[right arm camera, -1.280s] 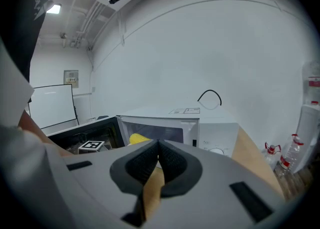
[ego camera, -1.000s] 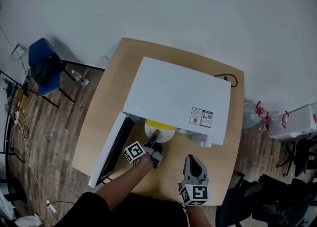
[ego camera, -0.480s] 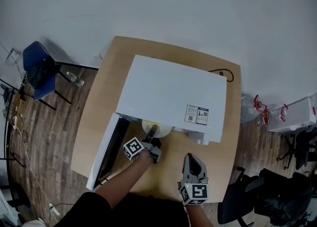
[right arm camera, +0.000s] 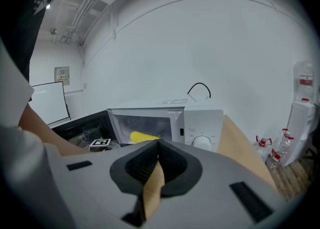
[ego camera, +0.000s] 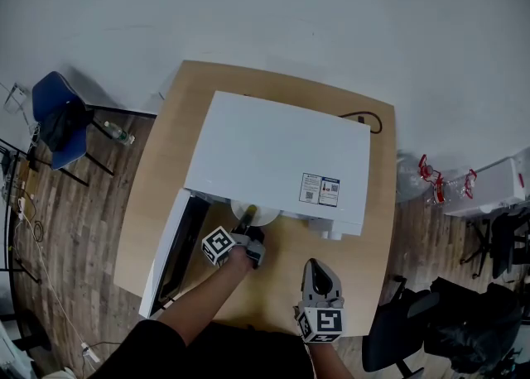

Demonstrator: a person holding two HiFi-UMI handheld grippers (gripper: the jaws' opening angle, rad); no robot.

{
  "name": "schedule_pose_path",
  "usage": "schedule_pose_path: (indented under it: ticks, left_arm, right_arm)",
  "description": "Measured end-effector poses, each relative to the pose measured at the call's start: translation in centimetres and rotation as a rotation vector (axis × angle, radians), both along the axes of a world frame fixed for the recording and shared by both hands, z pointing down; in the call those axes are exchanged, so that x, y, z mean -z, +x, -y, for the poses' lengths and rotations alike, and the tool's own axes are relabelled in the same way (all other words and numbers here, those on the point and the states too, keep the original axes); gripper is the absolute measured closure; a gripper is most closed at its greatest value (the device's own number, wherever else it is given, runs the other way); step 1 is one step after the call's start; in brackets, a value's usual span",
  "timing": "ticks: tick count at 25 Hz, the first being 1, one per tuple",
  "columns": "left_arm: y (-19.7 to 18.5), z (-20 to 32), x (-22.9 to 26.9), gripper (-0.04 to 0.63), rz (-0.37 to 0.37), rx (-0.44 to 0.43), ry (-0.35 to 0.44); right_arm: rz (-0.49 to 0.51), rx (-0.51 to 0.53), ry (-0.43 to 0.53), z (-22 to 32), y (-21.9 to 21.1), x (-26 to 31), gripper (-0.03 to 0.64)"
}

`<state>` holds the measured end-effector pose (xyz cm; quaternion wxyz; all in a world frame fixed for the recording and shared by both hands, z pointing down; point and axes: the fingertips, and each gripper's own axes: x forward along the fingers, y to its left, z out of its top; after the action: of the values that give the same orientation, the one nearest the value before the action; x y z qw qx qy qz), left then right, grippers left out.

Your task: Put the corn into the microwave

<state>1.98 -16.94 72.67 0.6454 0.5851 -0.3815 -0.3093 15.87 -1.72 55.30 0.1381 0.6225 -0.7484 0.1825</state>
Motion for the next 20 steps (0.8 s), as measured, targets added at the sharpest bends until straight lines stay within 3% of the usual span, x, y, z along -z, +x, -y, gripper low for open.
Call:
schedule_pose_path:
  ticks: [6,16,20]
  left_arm:
    - [-0.1,0.4,-0.6,0.575,0.015,0.018,-0.031]
    - [-0.7,0.3,-0.4,0.575,0.018,0.052,-0.005]
    - [-1.1,0.4,-0.1,0.529,0.019,0.053,0.013]
  right_arm:
    - [0.003,0.002,0.003,0.1,0.1,0.1,0.557]
    - [0.024,0.009,-0.003,0.2,-0.4,0.1,0.557]
    - [0.031,0.011,-0.004,0.0,-0.6,0.1,0.557]
